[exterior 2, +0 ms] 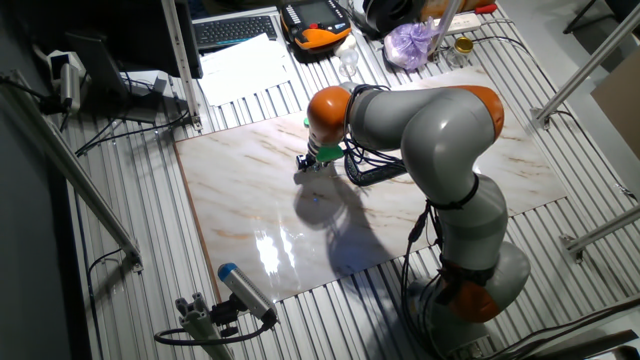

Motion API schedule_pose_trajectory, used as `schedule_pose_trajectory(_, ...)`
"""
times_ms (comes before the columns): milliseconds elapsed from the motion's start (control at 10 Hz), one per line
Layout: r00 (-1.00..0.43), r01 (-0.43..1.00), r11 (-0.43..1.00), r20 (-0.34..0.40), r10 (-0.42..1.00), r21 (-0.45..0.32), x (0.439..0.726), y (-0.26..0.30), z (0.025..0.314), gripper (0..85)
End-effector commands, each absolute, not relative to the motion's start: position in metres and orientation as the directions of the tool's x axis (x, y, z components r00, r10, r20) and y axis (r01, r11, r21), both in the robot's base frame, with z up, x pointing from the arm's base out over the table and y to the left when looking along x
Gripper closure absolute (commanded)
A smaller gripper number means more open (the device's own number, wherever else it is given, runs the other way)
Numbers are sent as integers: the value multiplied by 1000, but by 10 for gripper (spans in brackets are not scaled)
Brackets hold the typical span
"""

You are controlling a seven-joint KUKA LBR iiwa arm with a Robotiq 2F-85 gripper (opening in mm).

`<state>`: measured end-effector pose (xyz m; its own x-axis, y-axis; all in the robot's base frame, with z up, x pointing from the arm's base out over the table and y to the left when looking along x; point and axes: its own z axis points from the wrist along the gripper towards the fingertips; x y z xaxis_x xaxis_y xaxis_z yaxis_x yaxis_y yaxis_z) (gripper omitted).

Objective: Screw the lid onto the jar

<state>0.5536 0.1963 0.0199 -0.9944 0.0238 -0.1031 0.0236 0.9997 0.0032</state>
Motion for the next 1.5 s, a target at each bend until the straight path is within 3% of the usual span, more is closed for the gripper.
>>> schedule_pose_trajectory(0,-994,24,1000,-103,24,3,554,196,20,170)
schedule_pose_trajectory(800,-994,10,1000,-106,10,5,554,197,21,170)
schedule_pose_trajectory(900,-994,8,1000,-106,9,5,554,197,21,340)
schedule_pose_trajectory(1400,-994,4,1000,-106,4,-2,554,197,23,340)
